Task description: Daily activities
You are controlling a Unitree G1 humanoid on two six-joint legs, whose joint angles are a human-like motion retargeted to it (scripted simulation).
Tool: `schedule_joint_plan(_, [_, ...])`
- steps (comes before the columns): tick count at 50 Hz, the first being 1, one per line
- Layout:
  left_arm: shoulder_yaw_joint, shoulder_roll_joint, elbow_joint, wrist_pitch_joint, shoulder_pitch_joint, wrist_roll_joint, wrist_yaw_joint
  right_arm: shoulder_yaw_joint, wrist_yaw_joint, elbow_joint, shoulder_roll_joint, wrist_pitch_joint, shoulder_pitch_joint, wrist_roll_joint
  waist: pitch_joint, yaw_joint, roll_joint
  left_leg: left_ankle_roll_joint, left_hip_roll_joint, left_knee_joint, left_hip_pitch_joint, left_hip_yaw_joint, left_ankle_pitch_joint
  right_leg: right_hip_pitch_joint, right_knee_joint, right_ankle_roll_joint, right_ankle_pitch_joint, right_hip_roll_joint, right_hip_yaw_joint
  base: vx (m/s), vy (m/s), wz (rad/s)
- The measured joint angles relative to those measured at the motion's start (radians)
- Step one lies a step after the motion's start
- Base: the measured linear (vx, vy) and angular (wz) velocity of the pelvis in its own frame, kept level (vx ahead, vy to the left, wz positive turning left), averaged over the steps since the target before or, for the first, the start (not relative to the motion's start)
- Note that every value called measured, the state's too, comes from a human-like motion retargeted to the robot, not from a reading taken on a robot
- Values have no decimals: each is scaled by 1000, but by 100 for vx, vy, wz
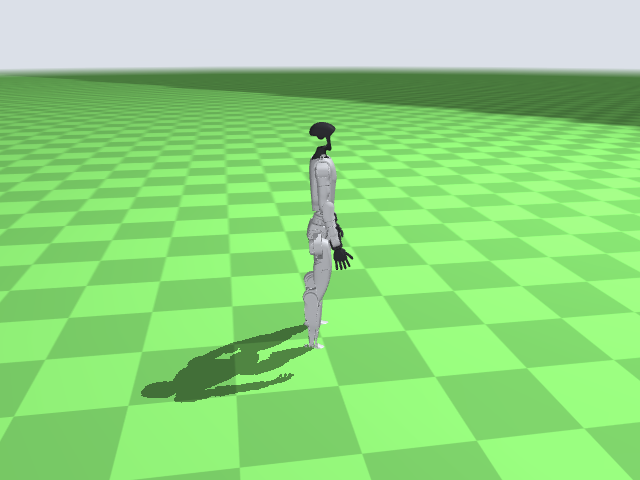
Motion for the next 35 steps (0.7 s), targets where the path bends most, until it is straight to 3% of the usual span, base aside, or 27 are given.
schedule_joint_plan(12, [-1, -2, 22, -10, -27, -11, 8, 63, 13, 26, 5, -7, 2, -46, -40, 24, -7, -1, -1, 0, -55, -7, 16, -50, 0, -12, 9, -1, -3, 0, 0, 0])
schedule_joint_plan(20, [-56, 21, -122, -51, 36, -2, 8, 228, 18, -95, 22, -41, -79, -125, -40, 69, -29, 0, -10, 0, -63, -10, 27, -56, 0, -18, 2, -9, -14, 0, 0, 0])
schedule_joint_plan(28, [-61, 170, -679, -136, 214, -56, -20, 521, 73, -556, -9, -116, -295, -146, -41, 123, -61, 5, -18, 0, -65, -24, 28, -50, 0, -21, -14, -18, -31, 0, 0, 0])
schedule_joint_plan(35, [135, 318, -1191, -152, 442, -265, -76, 764, 145, -1124, -41, -132, -643, -5, -21, 173, -78, 1, -13, 0, -36, -43, 23, -12, 0, -24, -17, -12, -46, 0, 0, 0])
